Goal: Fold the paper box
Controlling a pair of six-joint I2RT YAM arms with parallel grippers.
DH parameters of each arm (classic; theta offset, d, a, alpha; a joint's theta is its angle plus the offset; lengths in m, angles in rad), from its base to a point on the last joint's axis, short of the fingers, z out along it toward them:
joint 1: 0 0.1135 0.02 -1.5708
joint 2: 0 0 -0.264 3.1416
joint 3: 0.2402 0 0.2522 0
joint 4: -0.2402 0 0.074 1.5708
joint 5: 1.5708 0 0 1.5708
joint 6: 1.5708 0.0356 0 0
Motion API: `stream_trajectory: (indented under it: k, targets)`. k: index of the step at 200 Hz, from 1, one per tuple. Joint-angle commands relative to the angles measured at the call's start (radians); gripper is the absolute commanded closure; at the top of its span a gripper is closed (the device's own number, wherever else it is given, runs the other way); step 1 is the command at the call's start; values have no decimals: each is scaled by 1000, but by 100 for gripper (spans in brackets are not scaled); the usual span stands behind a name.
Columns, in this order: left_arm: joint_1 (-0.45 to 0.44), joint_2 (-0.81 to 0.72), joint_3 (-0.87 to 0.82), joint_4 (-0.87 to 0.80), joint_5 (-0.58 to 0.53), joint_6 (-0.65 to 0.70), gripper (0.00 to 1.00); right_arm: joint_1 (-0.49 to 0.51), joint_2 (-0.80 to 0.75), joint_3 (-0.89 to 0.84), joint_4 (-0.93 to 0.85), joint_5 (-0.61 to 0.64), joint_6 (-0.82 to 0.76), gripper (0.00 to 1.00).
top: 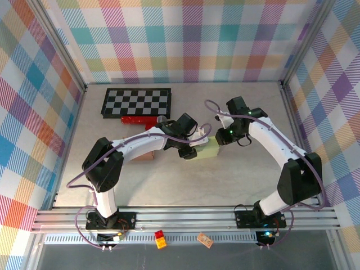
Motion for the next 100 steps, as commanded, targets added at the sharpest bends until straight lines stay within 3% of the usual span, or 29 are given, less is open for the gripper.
stream_trajectory:
  k: [1,100]
  targets:
    - [1,16,29,-30,11,0,46,8,9,35,-20,20,-29,72]
    - [-1,26,39,-34,11,6,46,22,41,62,-18,35,-26,87]
